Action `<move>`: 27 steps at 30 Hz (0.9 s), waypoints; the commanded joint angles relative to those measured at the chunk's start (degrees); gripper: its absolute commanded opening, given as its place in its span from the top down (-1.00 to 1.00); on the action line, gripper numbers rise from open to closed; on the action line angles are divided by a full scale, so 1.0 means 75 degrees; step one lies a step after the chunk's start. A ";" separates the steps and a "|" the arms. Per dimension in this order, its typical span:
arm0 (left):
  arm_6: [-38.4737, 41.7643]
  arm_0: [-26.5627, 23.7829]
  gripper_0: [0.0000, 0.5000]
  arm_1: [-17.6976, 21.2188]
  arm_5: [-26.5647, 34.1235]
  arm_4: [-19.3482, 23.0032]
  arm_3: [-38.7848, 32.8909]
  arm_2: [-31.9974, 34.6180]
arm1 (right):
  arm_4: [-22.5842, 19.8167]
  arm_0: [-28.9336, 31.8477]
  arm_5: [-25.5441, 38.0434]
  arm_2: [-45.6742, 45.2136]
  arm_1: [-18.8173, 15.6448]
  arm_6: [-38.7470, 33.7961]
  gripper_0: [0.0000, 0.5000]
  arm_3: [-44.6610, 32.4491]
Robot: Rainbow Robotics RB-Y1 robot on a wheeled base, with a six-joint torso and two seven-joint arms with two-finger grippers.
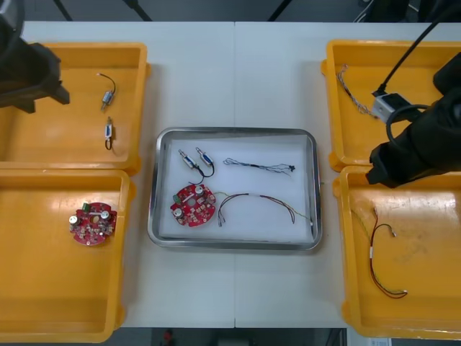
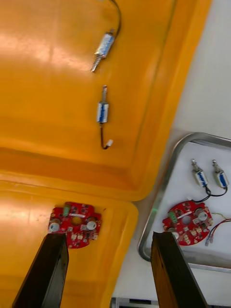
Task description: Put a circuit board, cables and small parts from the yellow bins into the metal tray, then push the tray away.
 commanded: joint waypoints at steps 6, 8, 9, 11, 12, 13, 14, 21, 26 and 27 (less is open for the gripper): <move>-0.1123 0.2191 -1.00 0.1163 0.0047 0.0741 -0.0824 0.1805 | -0.0356 -0.1300 -0.0365 0.1856 -0.0088 0.0337 -1.00 -0.0534; -0.1159 0.2602 -1.00 0.1280 0.0047 0.0729 -0.1105 0.1911 | -0.0380 -0.1500 -0.0365 0.2114 0.0040 0.0383 -1.00 -0.0522; -0.1159 0.2754 -1.00 0.1303 0.0047 0.0741 -0.1199 0.1934 | -0.0380 -0.1570 -0.0377 0.2208 0.0099 0.0395 -1.00 -0.0522; -0.1147 0.3375 -1.00 0.1350 -0.0300 0.0682 -0.1574 0.2051 | -0.0403 -0.1804 -0.0365 0.2536 0.0298 0.0442 -1.00 -0.0522; -0.1159 0.3668 -1.00 0.1374 -0.0452 0.0635 -0.1714 0.2134 | -0.0403 -0.1921 -0.0365 0.2712 0.0392 0.0477 -1.00 -0.0522; -0.1159 0.3820 -1.00 0.1374 -0.0534 0.0624 -0.1773 0.2180 | -0.0391 -0.1992 -0.0365 0.2805 0.0451 0.0501 -1.00 -0.0522; -0.1182 0.4102 -1.00 0.1374 -0.0675 0.0624 -0.1867 0.2251 | -0.0368 -0.2097 -0.0365 0.2970 0.0568 0.0548 -1.00 -0.0522; -0.1381 0.5180 -1.00 0.1374 -0.1671 0.0460 -0.2066 0.2262 | 0.0030 -0.2695 -0.0881 0.4200 0.1224 0.1380 -1.00 -0.0417; -0.1545 0.5344 -1.00 0.1397 -0.1835 0.0284 -0.2054 0.2251 | 0.0382 -0.2953 -0.1326 0.4973 0.1728 0.2036 -1.00 -0.0206; -0.1592 0.5356 -1.00 0.1397 -0.1835 0.0260 -0.2054 0.2251 | 0.0487 -0.3023 -0.1396 0.5184 0.1845 0.2118 -1.00 -0.0159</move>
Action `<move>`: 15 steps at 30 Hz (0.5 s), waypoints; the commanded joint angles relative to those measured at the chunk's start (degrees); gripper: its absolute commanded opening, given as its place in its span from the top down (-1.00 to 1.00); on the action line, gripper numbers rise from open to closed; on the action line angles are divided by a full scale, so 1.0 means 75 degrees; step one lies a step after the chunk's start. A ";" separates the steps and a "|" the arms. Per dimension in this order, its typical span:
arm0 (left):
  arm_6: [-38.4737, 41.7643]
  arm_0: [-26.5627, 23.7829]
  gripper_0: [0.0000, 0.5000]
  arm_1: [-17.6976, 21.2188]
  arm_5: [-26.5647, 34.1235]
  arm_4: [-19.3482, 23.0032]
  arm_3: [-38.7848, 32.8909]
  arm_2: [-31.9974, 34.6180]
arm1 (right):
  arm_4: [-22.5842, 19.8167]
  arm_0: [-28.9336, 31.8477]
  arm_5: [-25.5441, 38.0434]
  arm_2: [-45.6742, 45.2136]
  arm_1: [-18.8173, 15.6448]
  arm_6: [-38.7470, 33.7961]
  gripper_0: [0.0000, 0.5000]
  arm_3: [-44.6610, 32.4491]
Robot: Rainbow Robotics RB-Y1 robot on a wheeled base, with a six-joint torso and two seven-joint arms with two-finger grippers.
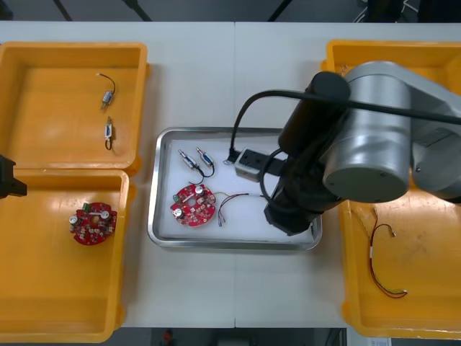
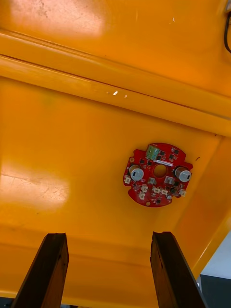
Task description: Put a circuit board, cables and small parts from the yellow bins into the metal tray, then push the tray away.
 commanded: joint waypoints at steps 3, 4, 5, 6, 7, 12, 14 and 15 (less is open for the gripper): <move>-0.1103 0.0215 -1.00 0.0431 -0.0084 -0.0205 -0.0183 0.0201 | 0.0477 -0.0663 -0.0462 0.1169 0.0800 0.0547 -1.00 0.0200; -0.1255 0.0297 -1.00 0.0467 -0.0108 -0.0251 -0.0183 0.0201 | 0.0617 -0.0721 -0.0532 0.1380 0.0905 0.0570 -1.00 0.0247; -0.1326 0.0321 -1.00 0.0478 -0.0131 -0.0263 -0.0183 0.0201 | 0.0711 -0.0745 -0.0579 0.1485 0.0952 0.0570 -1.00 0.0259; -0.1455 0.0391 -1.00 0.0502 -0.0178 -0.0298 -0.0183 0.0213 | 0.0899 -0.0768 -0.0650 0.1696 0.1057 0.0582 -1.00 0.0294; -0.1548 0.0438 -1.00 0.0513 -0.0225 -0.0334 -0.0183 0.0213 | 0.1098 -0.0768 -0.0708 0.1872 0.1163 0.0605 -1.00 0.0353; -0.1654 0.0450 -1.00 0.0502 -0.0260 -0.0369 -0.0183 0.0201 | 0.1766 -0.0792 -0.1013 0.2540 0.1491 0.0640 -1.00 0.0681; -0.1724 0.0473 -1.00 0.0490 -0.0260 -0.0357 -0.0183 0.0201 | 0.1965 -0.0792 -0.1142 0.2774 0.1632 0.0664 -1.00 0.0857; -0.1736 0.0473 -1.00 0.0490 -0.0260 -0.0345 -0.0183 0.0201 | 0.2012 -0.0792 -0.1165 0.2833 0.1667 0.0664 -1.00 0.0892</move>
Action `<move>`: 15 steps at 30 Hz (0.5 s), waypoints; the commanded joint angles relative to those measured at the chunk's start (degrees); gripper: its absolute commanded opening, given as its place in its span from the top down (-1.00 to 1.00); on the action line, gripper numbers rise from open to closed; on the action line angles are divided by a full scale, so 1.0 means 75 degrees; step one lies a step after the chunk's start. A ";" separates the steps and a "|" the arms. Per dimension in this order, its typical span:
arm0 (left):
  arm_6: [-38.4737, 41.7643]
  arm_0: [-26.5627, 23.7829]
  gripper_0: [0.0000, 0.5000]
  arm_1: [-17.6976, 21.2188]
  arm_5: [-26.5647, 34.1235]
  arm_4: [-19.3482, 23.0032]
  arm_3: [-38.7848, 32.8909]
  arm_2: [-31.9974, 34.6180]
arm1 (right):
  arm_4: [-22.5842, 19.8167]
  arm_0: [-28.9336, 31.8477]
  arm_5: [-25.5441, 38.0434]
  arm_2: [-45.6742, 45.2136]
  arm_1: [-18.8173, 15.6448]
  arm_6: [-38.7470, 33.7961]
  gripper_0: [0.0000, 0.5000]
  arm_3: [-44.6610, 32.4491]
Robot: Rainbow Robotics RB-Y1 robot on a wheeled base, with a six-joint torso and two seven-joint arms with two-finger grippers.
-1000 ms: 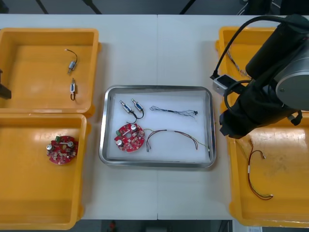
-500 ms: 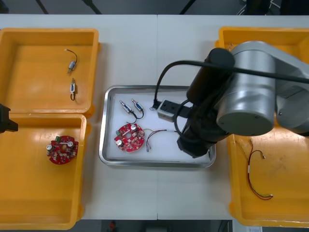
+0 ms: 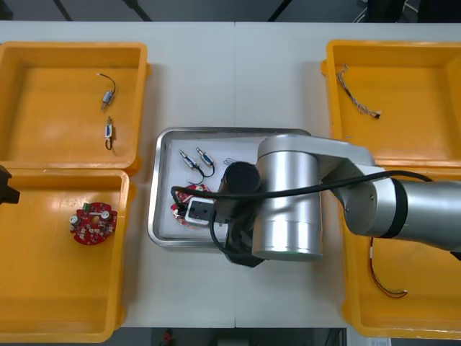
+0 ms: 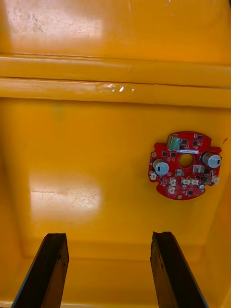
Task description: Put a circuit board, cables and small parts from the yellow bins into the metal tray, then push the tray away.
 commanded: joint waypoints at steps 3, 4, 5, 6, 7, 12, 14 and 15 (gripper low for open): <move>-0.0075 0.0167 -1.00 0.0340 -0.0075 -0.0053 -0.0182 0.0201 | 0.0527 -0.0275 -0.0231 0.0639 0.0538 0.0296 -1.00 0.0315; -0.0122 0.0179 -1.00 0.0340 -0.0075 -0.0041 -0.0182 0.0189 | 0.0609 -0.0275 -0.0231 0.0709 0.0609 0.0284 -1.00 0.0362; -0.0157 0.0179 -1.00 0.0340 -0.0087 -0.0041 -0.0182 0.0189 | 0.0691 -0.0275 -0.0231 0.0768 0.0667 0.0284 -1.00 0.0420; -0.0169 0.0167 -1.00 0.0340 -0.0087 -0.0041 -0.0182 0.0189 | 0.0727 -0.0275 -0.0231 0.0815 0.0702 0.0284 -1.00 0.0455; -0.0193 0.0179 -1.00 0.0340 -0.0075 -0.0053 -0.0182 0.0189 | 0.0797 -0.0275 -0.0231 0.0862 0.0761 0.0284 -1.00 0.0526; -0.0275 0.0179 -1.00 0.0247 -0.0040 -0.0159 -0.0182 0.0201 | 0.1078 -0.0275 -0.0255 0.1073 0.0960 0.0296 -1.00 0.0807; -0.0333 0.0167 -1.00 0.0153 0.0019 -0.0311 -0.0193 0.0189 | 0.1137 -0.0275 -0.0302 0.1131 0.1031 0.0296 -1.00 0.0936; -0.0345 0.0167 -1.00 0.0106 0.0042 -0.0358 -0.0193 0.0201 | 0.1172 -0.0275 -0.0337 0.1166 0.1054 0.0296 -1.00 0.0971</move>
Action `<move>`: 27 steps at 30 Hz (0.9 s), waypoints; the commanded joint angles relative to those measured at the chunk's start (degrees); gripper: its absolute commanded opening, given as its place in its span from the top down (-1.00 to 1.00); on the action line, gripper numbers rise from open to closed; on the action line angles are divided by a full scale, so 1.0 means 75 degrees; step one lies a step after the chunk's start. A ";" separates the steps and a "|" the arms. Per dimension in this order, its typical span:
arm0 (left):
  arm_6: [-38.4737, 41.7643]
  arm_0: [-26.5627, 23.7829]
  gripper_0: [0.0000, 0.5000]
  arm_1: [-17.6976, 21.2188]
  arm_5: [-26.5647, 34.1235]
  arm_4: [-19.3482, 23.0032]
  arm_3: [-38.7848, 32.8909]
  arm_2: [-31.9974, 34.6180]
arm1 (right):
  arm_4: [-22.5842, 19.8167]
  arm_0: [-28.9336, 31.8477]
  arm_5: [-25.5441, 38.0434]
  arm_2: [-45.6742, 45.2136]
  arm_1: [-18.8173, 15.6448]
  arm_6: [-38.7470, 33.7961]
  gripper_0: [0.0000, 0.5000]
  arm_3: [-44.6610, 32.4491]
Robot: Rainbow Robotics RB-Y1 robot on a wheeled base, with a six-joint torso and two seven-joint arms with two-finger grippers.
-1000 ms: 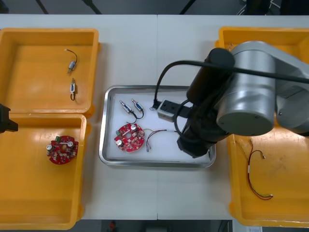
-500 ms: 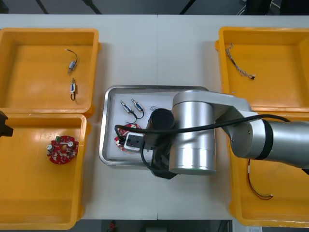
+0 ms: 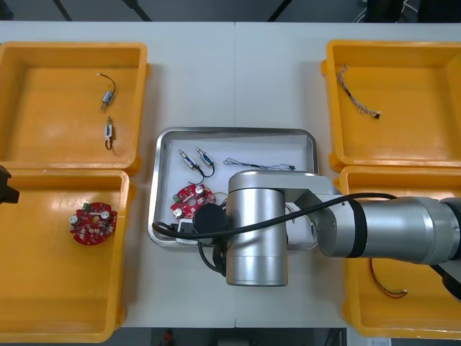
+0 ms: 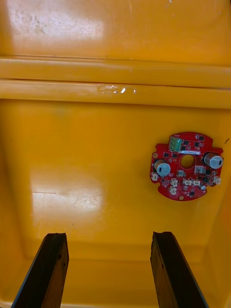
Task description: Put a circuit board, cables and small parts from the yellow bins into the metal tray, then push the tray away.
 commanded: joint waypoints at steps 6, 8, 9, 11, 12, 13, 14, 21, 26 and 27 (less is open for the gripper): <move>-0.0347 0.0167 -1.00 0.0104 0.0045 -0.0282 -0.0192 0.0201 | 0.0237 -0.0264 -0.0275 0.0323 0.0304 0.0181 -1.00 0.0136; -0.0347 0.0167 -1.00 0.0104 0.0045 -0.0282 -0.0192 0.0201 | 0.0237 -0.0264 -0.0275 0.0323 0.0304 0.0205 -1.00 0.0136; -0.0347 0.0167 -1.00 0.0104 0.0045 -0.0282 -0.0192 0.0201 | 0.0237 -0.0264 -0.0275 0.0323 0.0304 0.0205 -0.53 0.0136; -0.0347 0.0167 -1.00 0.0104 0.0045 -0.0282 -0.0192 0.0201 | 0.0249 -0.0264 -0.0275 0.0323 0.0304 0.0205 0.25 0.0136; -0.0347 0.0167 -1.00 0.0104 0.0045 -0.0282 -0.0192 0.0201 | 0.0261 -0.0264 -0.0263 0.0323 0.0304 0.0193 0.75 0.0136; -0.0347 0.0167 -1.00 0.0104 0.0045 -0.0282 -0.0192 0.0201 | 0.0296 -0.0264 -0.0275 0.0323 0.0304 0.0205 0.84 0.0136; -0.0347 0.0167 -1.00 0.0104 0.0045 -0.0282 -0.0192 0.0201 | 0.0296 -0.0252 -0.0275 0.0323 0.0292 0.0205 0.89 0.0136; -0.0347 0.0167 -1.00 0.0104 0.0045 -0.0282 -0.0192 0.0201 | 0.0589 -0.0264 -0.0275 0.0323 0.0081 0.0275 1.00 -0.0016; -0.0347 0.0167 -1.00 0.0104 0.0045 -0.0282 -0.0192 0.0201 | 0.0847 -0.0392 -0.0263 0.0335 -0.0071 0.0439 1.00 -0.0051; -0.0347 0.0167 -1.00 0.0104 0.0045 -0.0282 -0.0192 0.0201 | 0.0893 -0.0474 -0.0263 0.0370 -0.0118 0.0498 1.00 -0.0051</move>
